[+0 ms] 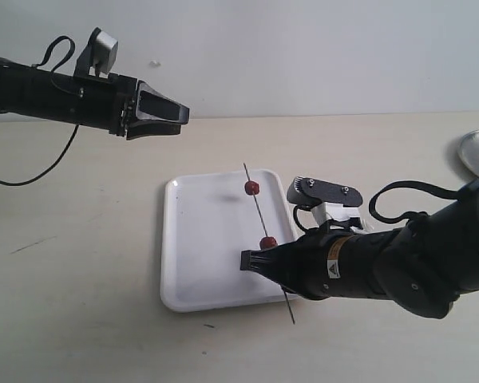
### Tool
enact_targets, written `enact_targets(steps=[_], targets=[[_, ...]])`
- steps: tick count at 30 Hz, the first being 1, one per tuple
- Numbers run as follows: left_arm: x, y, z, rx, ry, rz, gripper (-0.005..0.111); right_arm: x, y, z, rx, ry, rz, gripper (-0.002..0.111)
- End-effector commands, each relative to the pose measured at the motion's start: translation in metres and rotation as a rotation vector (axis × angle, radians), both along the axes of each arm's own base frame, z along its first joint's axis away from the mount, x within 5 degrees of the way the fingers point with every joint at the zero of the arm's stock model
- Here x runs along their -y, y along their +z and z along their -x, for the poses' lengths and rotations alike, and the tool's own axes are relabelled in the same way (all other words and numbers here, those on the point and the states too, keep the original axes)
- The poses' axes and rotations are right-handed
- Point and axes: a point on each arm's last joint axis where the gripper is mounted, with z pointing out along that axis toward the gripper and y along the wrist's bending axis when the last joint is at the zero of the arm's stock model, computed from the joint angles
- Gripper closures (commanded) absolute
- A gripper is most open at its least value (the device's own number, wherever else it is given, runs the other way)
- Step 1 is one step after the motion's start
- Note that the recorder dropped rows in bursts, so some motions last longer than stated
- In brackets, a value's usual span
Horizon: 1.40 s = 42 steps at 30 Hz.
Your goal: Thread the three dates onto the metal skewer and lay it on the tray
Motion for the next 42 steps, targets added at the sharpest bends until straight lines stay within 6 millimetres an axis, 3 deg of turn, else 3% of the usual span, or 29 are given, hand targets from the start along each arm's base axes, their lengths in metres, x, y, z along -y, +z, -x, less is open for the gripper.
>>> enact_targets(steps=[1,13,20,25,28,33,38,42], targets=[[-0.001,0.004,0.000,0.001,0.010,0.019,0.057,-0.002,0.001,-0.001,0.012,0.008,-0.004,0.107],[-0.001,0.003,0.001,-0.010,0.005,0.005,0.057,-0.001,0.001,-0.001,0.006,0.004,-0.002,0.074],[-0.002,0.000,0.002,-0.018,-0.009,-0.025,0.057,0.000,0.008,0.001,0.019,0.046,0.041,0.068],[-0.002,0.000,0.002,-0.018,-0.009,-0.024,0.058,0.003,0.038,0.004,0.109,0.128,0.095,0.068],[-0.002,0.000,0.002,-0.018,-0.009,-0.024,0.067,0.005,0.061,0.006,0.193,0.163,0.105,0.068],[-0.002,-0.003,0.005,-0.034,-0.005,-0.019,0.107,0.009,0.101,0.013,0.345,0.195,0.098,0.068],[-0.003,-0.003,0.017,-0.049,0.001,0.000,0.107,0.026,0.129,0.018,0.428,0.181,0.128,0.068],[-0.006,-0.005,0.027,0.024,0.194,-0.129,0.107,0.040,0.137,0.020,0.444,0.159,0.167,0.068]])
